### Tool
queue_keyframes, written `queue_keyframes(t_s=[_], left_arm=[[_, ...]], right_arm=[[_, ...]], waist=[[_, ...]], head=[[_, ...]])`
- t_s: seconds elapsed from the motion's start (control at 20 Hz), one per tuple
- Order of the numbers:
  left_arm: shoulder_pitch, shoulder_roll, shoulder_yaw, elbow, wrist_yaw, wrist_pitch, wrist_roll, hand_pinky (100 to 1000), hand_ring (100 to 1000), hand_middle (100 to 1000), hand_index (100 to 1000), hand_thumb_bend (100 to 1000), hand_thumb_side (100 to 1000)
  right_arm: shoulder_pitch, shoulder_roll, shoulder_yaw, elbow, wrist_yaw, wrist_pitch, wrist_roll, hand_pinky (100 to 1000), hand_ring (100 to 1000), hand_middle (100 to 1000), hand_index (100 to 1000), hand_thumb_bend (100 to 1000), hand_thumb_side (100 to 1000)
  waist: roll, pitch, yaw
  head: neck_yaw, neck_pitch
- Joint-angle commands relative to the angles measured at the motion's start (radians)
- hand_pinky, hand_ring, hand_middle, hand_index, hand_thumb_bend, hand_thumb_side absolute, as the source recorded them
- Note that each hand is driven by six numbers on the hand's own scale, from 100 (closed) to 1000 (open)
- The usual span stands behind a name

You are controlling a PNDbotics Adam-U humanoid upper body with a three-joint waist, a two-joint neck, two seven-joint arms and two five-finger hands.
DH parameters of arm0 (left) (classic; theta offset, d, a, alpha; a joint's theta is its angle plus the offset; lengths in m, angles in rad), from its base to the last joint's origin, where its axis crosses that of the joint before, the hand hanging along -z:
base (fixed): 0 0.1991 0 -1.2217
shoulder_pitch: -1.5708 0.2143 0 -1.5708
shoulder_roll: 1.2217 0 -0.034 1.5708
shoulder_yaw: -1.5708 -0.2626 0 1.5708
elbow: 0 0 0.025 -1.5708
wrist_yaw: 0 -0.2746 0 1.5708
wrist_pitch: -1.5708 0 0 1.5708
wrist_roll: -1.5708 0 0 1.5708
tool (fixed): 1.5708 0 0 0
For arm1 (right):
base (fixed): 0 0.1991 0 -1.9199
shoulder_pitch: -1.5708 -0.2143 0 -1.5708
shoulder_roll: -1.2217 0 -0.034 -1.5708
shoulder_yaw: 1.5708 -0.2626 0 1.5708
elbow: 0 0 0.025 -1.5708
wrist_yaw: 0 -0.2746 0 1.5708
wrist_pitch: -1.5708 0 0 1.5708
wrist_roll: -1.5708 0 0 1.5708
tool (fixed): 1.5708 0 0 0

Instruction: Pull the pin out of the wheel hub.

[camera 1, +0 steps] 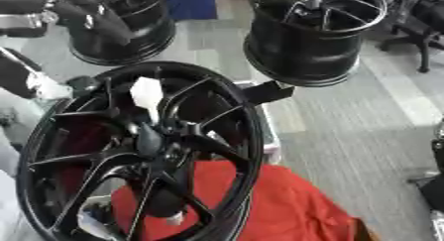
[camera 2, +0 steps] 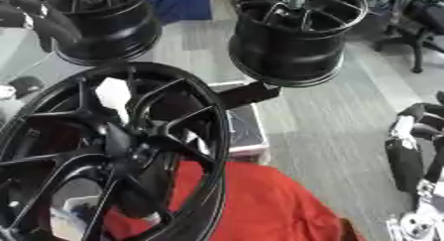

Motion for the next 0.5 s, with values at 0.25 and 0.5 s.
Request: queue_keyframes(t_s=[0.25, 0.5], left_arm=[[-0.072, -0.070, -0.026, 0.109, -0.100, -0.187, -0.240, 602, 531, 814, 890, 396, 455], [-0.090, -0.121, -0.026, 0.199, -0.170, -0.204, -0.283, 562, 493, 814, 897, 456, 498]], right_arm=[[-0.001, -0.019, 0.000, -0.024, -0.005, -0.002, 0.004, 558, 655, 653, 835, 100, 527], [0.000, -0.017, 0.001, -0.024, -0.006, -0.002, 0.004, 559, 655, 653, 836, 100, 528]], waist=[[0.002, -0.012, 0.003], [0.002, -0.014, 0.002]], head=[[-0.009, -0.003], [-0.011, -0.003]])
